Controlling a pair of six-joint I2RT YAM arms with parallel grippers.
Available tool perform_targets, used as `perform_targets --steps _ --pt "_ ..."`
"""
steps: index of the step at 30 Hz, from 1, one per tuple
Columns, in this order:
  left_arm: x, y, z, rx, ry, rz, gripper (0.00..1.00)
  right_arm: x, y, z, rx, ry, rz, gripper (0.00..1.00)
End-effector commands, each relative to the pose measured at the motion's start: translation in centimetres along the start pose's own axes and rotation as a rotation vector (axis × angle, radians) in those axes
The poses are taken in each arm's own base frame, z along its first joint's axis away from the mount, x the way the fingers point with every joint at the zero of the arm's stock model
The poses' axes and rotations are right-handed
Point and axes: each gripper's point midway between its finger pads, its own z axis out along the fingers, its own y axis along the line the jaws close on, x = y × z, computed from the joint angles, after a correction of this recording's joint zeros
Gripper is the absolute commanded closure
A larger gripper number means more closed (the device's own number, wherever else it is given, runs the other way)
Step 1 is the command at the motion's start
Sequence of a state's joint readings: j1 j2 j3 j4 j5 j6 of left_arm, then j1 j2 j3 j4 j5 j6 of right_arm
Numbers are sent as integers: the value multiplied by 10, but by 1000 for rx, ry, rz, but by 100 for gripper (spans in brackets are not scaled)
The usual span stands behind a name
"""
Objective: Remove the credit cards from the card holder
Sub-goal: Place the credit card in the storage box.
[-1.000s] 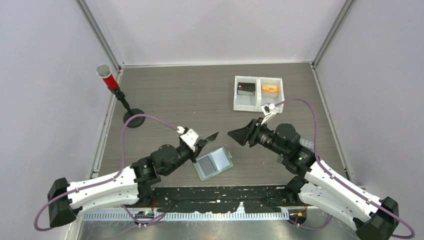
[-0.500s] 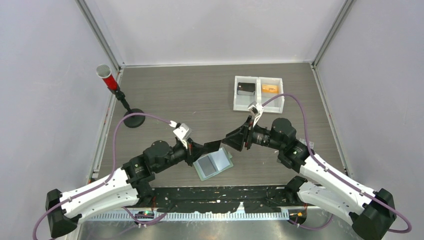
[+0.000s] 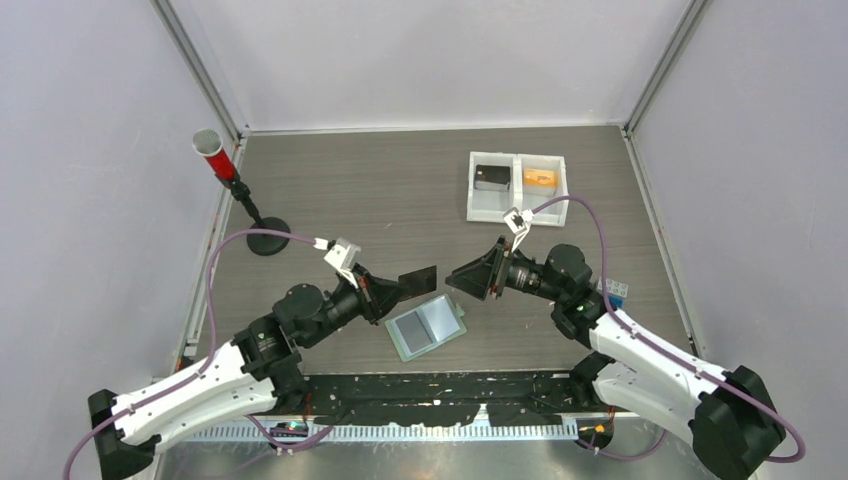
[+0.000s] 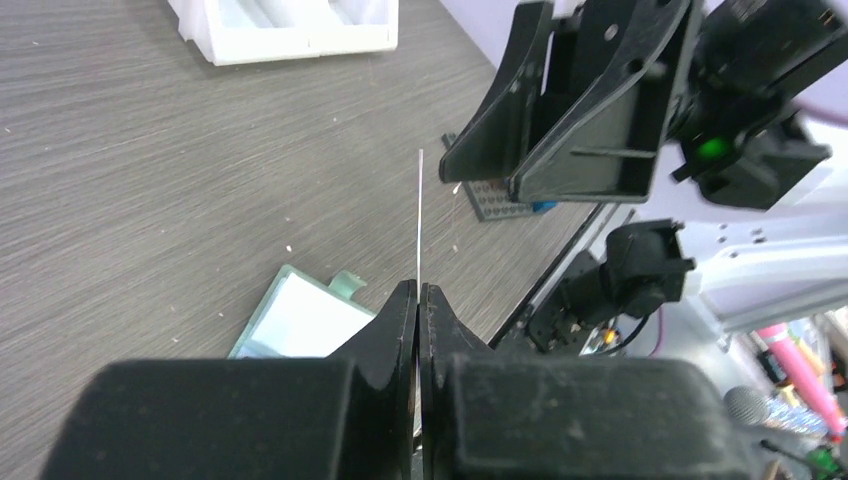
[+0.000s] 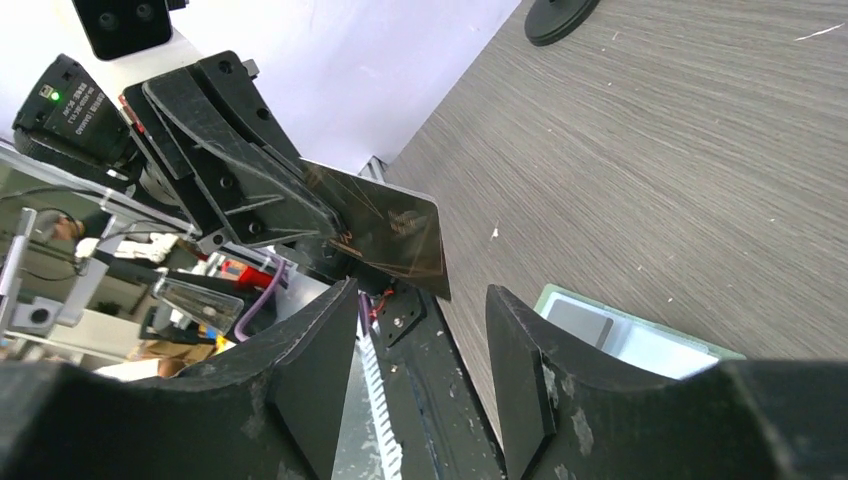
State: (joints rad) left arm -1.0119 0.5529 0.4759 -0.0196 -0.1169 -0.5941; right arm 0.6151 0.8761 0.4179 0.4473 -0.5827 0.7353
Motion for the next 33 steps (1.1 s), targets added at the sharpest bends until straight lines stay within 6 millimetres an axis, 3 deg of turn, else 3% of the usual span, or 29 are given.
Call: perform_targets --steps 1,7,19,28,33 --pt "-42 -12 -1 10 -160 -116 100 -11 20 1 -133 -56 50 44" --pt "-49 -13 1 25 -211 -169 100 -8 22 4 -190 -51 89 46" --pt "-45 -13 7 48 -234 -218 100 -9 28 8 -242 -44 110 47" --pt "-42 -13 7 78 -264 -243 100 -16 31 11 -255 -58 116 58" --pt "-44 -13 5 83 -272 -244 100 -15 24 14 -228 -55 120 48"
